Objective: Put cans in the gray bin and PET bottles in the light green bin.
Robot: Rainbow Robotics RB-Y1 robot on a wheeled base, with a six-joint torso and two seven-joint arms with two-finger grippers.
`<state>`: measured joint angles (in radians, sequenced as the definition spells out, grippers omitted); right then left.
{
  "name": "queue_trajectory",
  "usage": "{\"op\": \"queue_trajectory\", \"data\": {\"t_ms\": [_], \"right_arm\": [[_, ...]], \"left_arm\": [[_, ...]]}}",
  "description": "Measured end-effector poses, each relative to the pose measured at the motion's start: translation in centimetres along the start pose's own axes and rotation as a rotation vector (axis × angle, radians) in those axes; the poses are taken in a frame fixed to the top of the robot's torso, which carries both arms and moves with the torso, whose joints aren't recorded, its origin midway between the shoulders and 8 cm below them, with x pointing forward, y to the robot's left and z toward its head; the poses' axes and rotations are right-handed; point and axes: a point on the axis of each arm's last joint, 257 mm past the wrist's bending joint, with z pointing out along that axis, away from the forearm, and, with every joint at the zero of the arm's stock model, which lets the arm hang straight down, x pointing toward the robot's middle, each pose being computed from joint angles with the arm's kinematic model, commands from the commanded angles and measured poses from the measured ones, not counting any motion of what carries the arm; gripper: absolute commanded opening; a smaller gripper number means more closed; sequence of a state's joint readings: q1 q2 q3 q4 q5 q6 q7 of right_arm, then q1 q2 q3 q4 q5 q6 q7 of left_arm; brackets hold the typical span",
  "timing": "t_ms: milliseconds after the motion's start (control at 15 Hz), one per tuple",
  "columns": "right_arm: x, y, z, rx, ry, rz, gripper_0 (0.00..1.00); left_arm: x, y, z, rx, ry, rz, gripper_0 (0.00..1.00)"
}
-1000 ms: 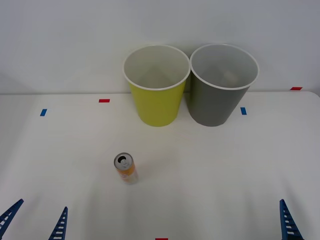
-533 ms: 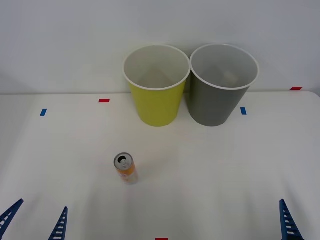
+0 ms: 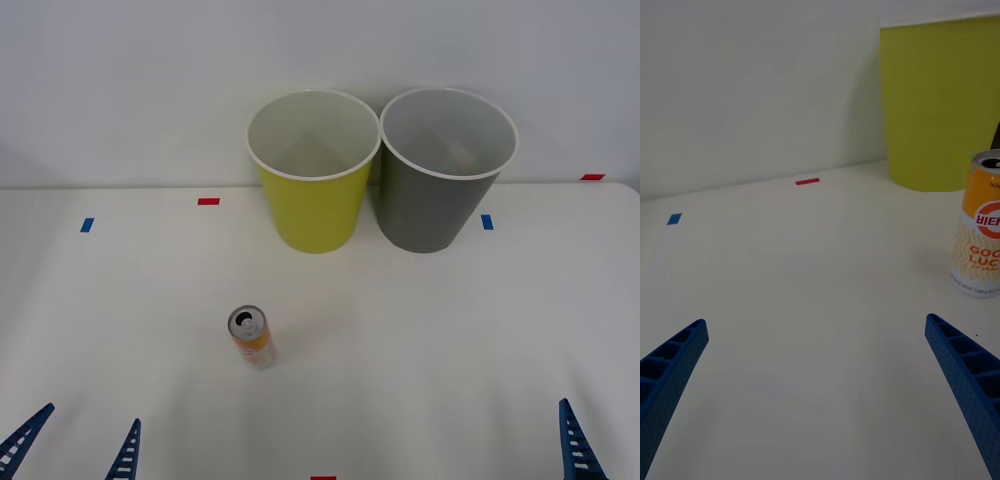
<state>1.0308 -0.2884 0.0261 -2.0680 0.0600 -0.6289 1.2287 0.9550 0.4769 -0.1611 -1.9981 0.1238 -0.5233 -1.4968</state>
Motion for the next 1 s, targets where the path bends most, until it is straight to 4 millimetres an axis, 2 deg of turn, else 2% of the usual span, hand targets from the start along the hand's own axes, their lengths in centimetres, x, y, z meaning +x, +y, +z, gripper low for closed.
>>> {"op": "queue_trajectory", "data": {"t_ms": [267,600,800,1000], "right_arm": [[0.0,0.0,0.0,0.000,0.000,0.000,1.00],[0.0,0.0,0.0,0.000,0.000,0.000,1.00],[0.0,0.0,0.0,0.000,0.000,0.000,1.00],[0.0,0.0,0.0,0.000,0.000,0.000,1.00]], "left_arm": [[-0.9,-0.2,1.3,0.059,-0.029,0.029,1.00],[-0.6,-1.0,1.5,0.170,-0.048,0.035,1.00],[-0.4,-1.3,3.1,0.238,-0.081,0.027,1.00],[-0.3,-2.5,4.8,0.304,-0.089,0.014,1.00]]}}
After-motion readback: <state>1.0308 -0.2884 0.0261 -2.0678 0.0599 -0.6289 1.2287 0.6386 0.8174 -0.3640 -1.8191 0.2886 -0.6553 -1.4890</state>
